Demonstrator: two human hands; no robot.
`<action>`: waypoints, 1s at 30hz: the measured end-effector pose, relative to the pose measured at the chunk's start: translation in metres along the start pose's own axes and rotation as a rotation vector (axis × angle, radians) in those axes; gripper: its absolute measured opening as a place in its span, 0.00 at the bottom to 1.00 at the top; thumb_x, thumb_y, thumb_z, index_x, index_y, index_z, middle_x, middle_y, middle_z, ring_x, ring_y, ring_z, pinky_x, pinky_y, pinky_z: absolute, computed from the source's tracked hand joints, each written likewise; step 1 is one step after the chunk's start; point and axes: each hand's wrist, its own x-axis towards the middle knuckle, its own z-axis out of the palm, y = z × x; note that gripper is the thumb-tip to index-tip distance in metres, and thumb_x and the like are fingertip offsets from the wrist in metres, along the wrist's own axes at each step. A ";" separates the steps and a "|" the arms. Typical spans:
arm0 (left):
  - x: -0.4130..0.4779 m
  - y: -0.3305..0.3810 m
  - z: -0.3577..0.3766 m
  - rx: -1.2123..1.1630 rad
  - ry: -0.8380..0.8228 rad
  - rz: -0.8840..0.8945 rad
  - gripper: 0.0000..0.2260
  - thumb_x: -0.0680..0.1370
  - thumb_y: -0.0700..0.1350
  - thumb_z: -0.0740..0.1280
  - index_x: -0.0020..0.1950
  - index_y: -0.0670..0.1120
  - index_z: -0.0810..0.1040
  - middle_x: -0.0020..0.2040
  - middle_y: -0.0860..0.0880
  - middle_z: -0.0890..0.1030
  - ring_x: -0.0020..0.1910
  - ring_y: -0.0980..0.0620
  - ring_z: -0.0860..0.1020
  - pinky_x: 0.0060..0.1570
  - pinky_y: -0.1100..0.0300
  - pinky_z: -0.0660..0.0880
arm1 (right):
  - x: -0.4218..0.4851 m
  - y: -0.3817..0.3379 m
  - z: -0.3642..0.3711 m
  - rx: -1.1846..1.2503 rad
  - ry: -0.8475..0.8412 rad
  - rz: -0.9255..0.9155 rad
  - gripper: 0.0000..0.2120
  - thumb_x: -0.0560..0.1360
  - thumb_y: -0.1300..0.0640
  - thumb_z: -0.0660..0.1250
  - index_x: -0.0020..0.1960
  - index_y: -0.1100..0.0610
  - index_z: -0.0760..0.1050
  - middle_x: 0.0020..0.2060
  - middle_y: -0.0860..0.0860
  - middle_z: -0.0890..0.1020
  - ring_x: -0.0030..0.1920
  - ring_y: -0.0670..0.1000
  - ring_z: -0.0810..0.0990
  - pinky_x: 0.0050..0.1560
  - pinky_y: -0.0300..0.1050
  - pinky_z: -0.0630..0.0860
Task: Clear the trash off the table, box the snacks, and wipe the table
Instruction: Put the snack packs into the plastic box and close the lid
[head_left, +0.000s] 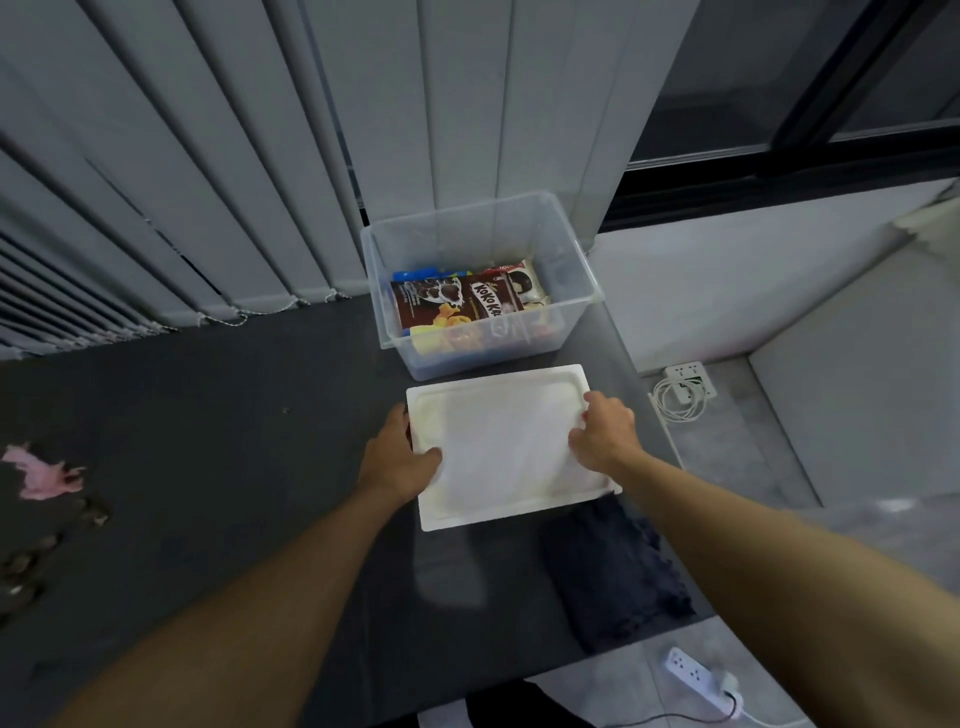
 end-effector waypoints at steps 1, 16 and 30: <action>-0.001 0.002 0.000 -0.014 0.015 -0.004 0.30 0.76 0.44 0.73 0.75 0.50 0.65 0.69 0.50 0.76 0.66 0.46 0.76 0.62 0.49 0.75 | -0.002 -0.003 0.000 0.010 0.013 0.031 0.24 0.76 0.63 0.62 0.71 0.57 0.64 0.66 0.58 0.69 0.68 0.61 0.64 0.63 0.53 0.69; -0.018 0.017 -0.028 0.024 0.230 0.225 0.16 0.76 0.37 0.68 0.62 0.47 0.78 0.56 0.48 0.83 0.53 0.48 0.80 0.55 0.52 0.79 | -0.015 -0.008 -0.036 0.252 0.113 -0.009 0.15 0.73 0.67 0.65 0.57 0.57 0.69 0.52 0.55 0.77 0.52 0.58 0.76 0.49 0.50 0.74; 0.000 0.083 -0.079 0.215 0.420 0.293 0.15 0.81 0.38 0.60 0.67 0.38 0.68 0.61 0.38 0.76 0.61 0.36 0.75 0.59 0.44 0.71 | -0.001 -0.079 -0.102 0.367 0.381 -0.247 0.16 0.79 0.63 0.65 0.65 0.57 0.73 0.57 0.53 0.80 0.56 0.57 0.79 0.59 0.54 0.78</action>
